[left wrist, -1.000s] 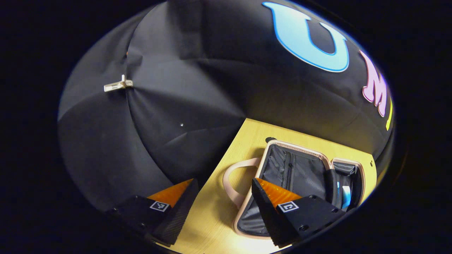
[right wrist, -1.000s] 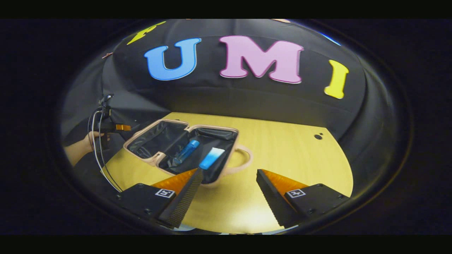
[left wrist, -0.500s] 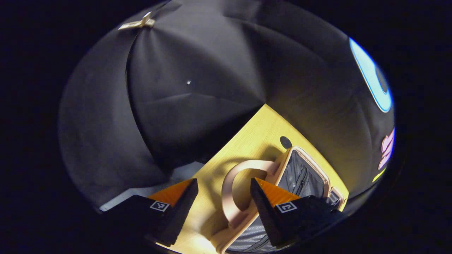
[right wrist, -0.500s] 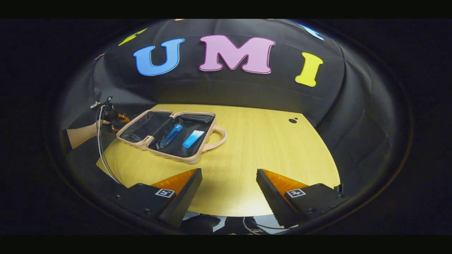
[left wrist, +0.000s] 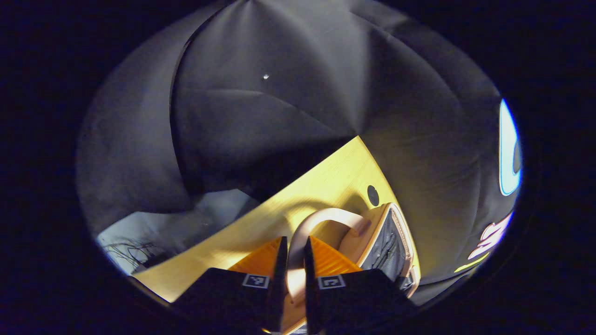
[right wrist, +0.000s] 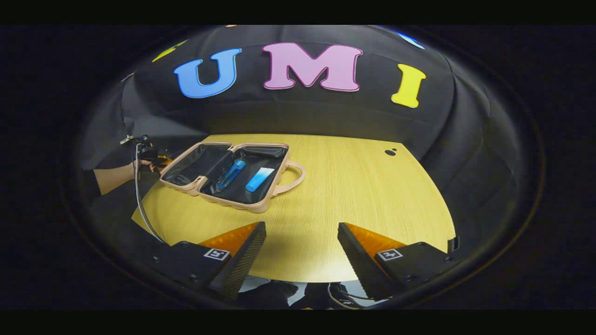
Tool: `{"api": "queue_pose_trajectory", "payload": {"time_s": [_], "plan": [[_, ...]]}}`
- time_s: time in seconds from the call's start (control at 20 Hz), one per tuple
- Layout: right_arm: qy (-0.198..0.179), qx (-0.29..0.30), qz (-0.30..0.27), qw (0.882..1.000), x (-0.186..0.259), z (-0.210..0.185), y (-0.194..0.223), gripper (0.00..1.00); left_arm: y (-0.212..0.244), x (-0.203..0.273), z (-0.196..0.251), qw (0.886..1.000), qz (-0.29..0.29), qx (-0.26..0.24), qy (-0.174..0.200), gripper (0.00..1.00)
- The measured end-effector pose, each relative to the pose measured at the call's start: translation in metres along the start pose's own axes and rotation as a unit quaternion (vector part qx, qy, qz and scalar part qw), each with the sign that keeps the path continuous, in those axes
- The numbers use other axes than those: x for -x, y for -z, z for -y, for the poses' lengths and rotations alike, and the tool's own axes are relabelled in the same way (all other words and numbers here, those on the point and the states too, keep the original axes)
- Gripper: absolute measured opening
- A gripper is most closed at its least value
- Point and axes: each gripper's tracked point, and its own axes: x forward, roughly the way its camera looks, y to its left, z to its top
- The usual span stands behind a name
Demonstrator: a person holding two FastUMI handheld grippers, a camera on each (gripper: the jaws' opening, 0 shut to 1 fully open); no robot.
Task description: First open the suitcase, pack the skin care products into it, and then close the suitcase.
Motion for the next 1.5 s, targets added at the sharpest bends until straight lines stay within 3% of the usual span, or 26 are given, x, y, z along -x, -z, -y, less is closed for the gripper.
{"api": "queue_pose_trajectory", "payload": {"time_s": [0.1,0.25,0.35,0.6,0.75,0.9,1.1,1.2,1.3,1.5], "plan": [[0.001,0.004,0.004,1.000,-0.001,0.002,-0.002,0.98,0.000,0.003,0.007,1.000,0.005,-0.011,0.010,0.18],[0.001,0.013,0.014,1.000,-0.007,0.007,-0.008,0.98,-0.010,0.026,0.020,0.998,0.025,-0.061,0.003,0.08],[0.005,0.011,0.023,1.000,-0.013,0.013,-0.018,0.98,-0.021,0.049,0.037,0.995,0.047,-0.091,0.003,0.06],[0.003,-0.008,0.034,0.999,-0.020,0.019,-0.037,0.98,-0.019,0.138,0.124,0.979,0.097,-0.177,0.042,0.06],[-0.002,-0.012,0.041,0.999,-0.018,0.021,-0.048,0.98,0.005,0.180,0.185,0.963,0.113,-0.235,0.071,0.06],[-0.005,-0.008,0.053,0.999,-0.008,0.028,-0.051,0.98,0.069,0.229,0.285,0.927,0.118,-0.333,0.124,0.06],[0.004,0.020,0.083,0.996,-0.003,0.054,-0.066,0.97,0.168,0.241,0.359,0.907,0.088,-0.371,0.177,0.06],[0.006,0.013,0.096,0.995,0.001,0.075,-0.077,0.96,0.248,0.219,0.392,0.909,0.050,-0.361,0.202,0.06],[0.018,0.014,0.110,0.994,0.003,0.098,-0.085,0.96,0.306,0.192,0.407,0.912,0.024,-0.354,0.203,0.06],[0.035,0.039,0.129,0.990,0.006,0.147,-0.095,0.96,0.385,0.132,0.404,0.917,-0.006,-0.364,0.162,0.06]]}}
